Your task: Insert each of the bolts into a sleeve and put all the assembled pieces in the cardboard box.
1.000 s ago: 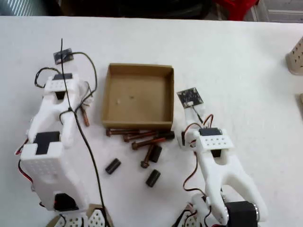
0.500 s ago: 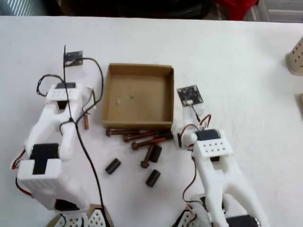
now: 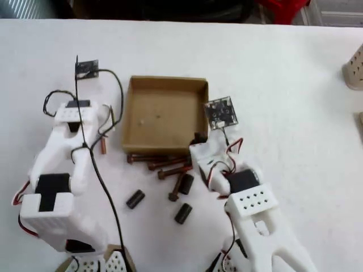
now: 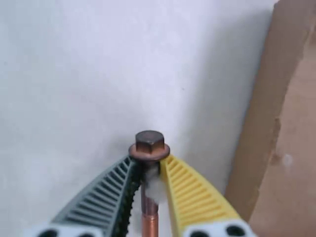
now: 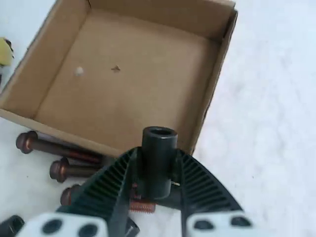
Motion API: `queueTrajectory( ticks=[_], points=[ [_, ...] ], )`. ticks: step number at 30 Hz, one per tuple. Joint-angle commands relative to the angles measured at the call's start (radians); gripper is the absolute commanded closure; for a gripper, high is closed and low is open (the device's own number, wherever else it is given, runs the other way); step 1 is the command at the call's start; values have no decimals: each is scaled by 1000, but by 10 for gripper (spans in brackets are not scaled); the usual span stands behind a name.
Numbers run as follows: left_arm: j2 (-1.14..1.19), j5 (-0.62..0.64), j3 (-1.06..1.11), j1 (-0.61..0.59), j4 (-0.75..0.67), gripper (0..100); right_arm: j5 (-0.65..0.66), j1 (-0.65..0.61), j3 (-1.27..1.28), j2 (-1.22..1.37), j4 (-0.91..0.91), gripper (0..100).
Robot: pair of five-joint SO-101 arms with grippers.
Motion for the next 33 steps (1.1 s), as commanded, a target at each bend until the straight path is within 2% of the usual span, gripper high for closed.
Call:
queueTrajectory(
  ticks=[1,12,17,22,24,28,33],
  points=[
    [-67,-11,-6,10,-23,980,-40,-48,43,-38,-216,982],
    [-67,-11,-8,10,-21,980,-40,-243,275,-31,-842,982],
    [-68,-11,-8,12,-18,980,-40,-295,307,-31,-860,982],
    [-82,-15,-6,39,3,980,-40,-302,391,-31,-1020,982],
    [-116,-60,5,44,18,980,-40,-302,427,-31,-1067,982],
    [-239,-129,126,38,-58,980,-40,-302,497,-31,-1170,982],
    [-420,-130,315,42,-206,980,-41,-302,540,-31,-1274,982]
  ],
)
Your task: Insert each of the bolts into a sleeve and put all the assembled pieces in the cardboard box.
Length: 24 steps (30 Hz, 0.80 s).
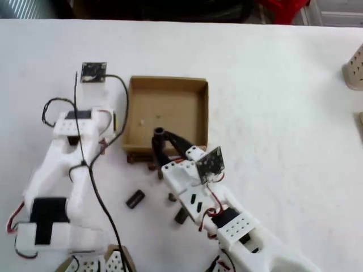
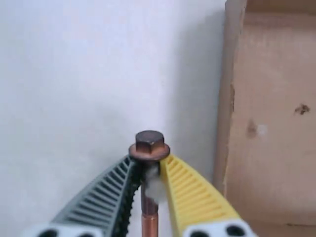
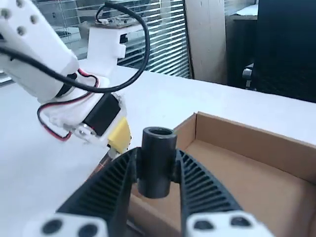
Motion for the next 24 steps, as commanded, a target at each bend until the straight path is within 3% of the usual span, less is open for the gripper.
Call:
queueTrajectory(
  ticks=[1,11,16,24],
  points=[
    [-199,-14,115,13,-121,980,-9,-7,25,-25,-96,982],
    [-490,-12,180,27,-103,980,-9,-4,25,-24,-113,983],
    [-714,-21,206,143,-54,980,-9,-5,25,-24,-111,983],
    [-1084,-41,450,323,-292,980,-9,-2,25,-24,-140,983]
  ],
)
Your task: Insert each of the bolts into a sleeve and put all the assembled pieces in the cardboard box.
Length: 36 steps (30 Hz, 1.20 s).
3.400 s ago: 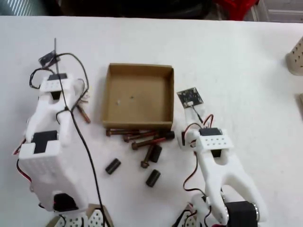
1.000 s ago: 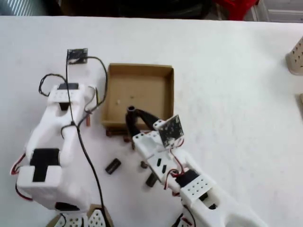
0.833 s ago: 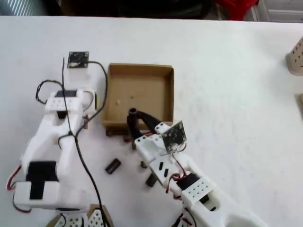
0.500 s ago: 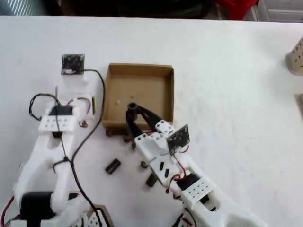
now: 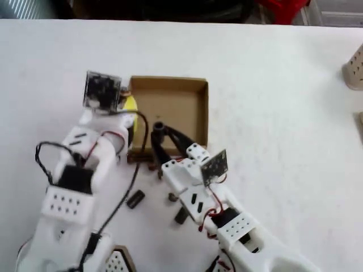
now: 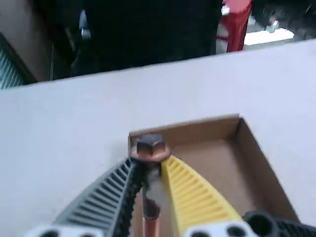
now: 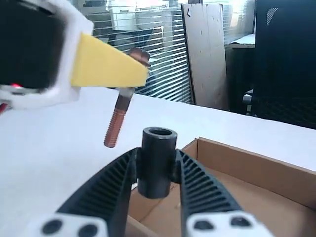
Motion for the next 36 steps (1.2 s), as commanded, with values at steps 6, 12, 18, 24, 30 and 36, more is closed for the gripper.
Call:
queueTrajectory(
  ticks=[6,12,18,24,30,36],
  points=[
    [-295,-17,212,48,-445,980,-8,-2,6,-22,-38,983],
    [-311,-17,115,56,-400,980,-8,27,-31,-7,-39,983],
    [-315,-11,112,56,-397,980,-9,36,-130,283,-225,983],
    [-315,-9,115,77,-396,980,-6,36,-204,697,-599,983],
    [-317,-11,215,196,-404,980,-6,19,-238,891,-808,983],
    [-311,-15,262,246,-405,980,-6,19,-236,898,-820,983]
  ],
)
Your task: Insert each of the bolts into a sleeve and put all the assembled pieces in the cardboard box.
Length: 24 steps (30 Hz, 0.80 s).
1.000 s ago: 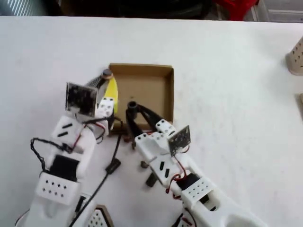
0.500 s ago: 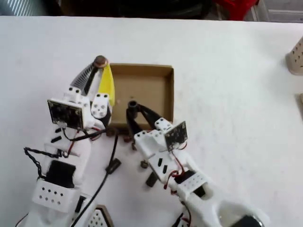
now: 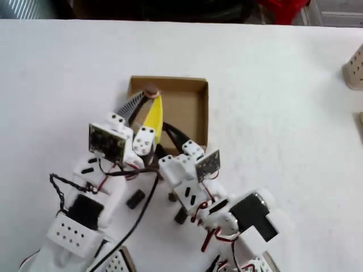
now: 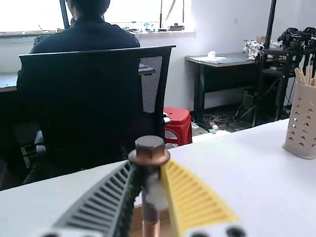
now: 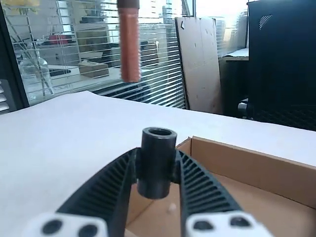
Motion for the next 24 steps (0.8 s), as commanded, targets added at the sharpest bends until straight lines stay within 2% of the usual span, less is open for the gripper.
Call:
queueTrajectory(
  ticks=[1,6,13,24],
  points=[
    [-15,-6,2,30,-25,980,-5,-7,-32,2,-36,983],
    [2,-2,69,22,-167,980,-3,-7,-29,4,-36,983],
    [183,0,72,22,-302,980,-2,-7,-29,4,-35,983],
    [217,0,94,22,-290,980,-2,-7,-29,5,-31,983]
  ],
)
